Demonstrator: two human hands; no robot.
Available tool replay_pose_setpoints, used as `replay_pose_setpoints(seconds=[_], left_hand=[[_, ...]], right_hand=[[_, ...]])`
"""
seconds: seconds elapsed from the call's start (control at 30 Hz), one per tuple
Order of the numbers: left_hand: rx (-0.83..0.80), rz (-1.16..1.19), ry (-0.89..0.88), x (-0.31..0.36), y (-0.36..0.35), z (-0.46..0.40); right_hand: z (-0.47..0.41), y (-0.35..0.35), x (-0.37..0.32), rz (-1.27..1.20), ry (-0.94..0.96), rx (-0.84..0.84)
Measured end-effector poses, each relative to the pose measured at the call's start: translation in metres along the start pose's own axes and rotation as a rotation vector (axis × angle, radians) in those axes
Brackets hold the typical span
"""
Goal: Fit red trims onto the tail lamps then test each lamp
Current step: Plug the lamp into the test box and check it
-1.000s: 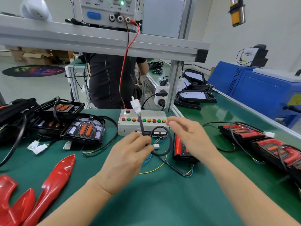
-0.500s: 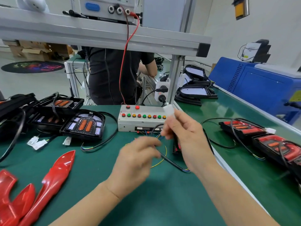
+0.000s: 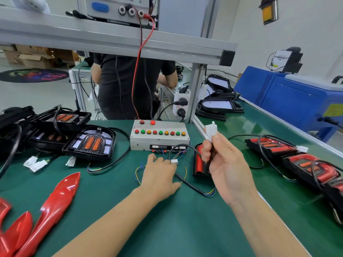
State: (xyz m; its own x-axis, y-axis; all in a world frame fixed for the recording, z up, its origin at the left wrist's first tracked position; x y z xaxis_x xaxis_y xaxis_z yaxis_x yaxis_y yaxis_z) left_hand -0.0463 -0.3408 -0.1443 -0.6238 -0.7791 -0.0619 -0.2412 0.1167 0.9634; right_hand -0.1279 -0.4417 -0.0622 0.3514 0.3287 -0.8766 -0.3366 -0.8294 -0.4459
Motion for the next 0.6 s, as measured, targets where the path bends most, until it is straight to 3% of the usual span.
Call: replay_pose_setpoints(seconds=[0.3,0.4,0.6], left_hand=[[0.067,-0.140,0.209,-0.071,0.012,-0.012],[0.161,-0.016,0.231,-0.065,0.013,-0.020],[0.047,0.267,0.244,-0.043,-0.017,-0.034]], right_hand=[[-0.001,0.004,-0.010,-0.003,0.026,0.014],[0.000,0.000,-0.008,-0.010,0.024,0.007],[0.000,-0.006,-0.014,-0.008,0.043,-0.003]])
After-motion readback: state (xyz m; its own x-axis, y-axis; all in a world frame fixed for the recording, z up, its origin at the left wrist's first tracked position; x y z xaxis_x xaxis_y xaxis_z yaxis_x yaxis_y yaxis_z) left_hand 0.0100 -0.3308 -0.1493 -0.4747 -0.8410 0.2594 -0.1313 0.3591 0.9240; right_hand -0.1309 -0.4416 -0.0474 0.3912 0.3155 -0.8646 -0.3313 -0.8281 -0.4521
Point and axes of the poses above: each hand's wrist, its own z-axis away from the middle knuckle, its own y-axis out of the back of the hand, x = y × z, the point moved 8 cm from there along -z, towards the middle knuckle, and after that the axes turned 7 degrees about x, right-handed, at the moved point
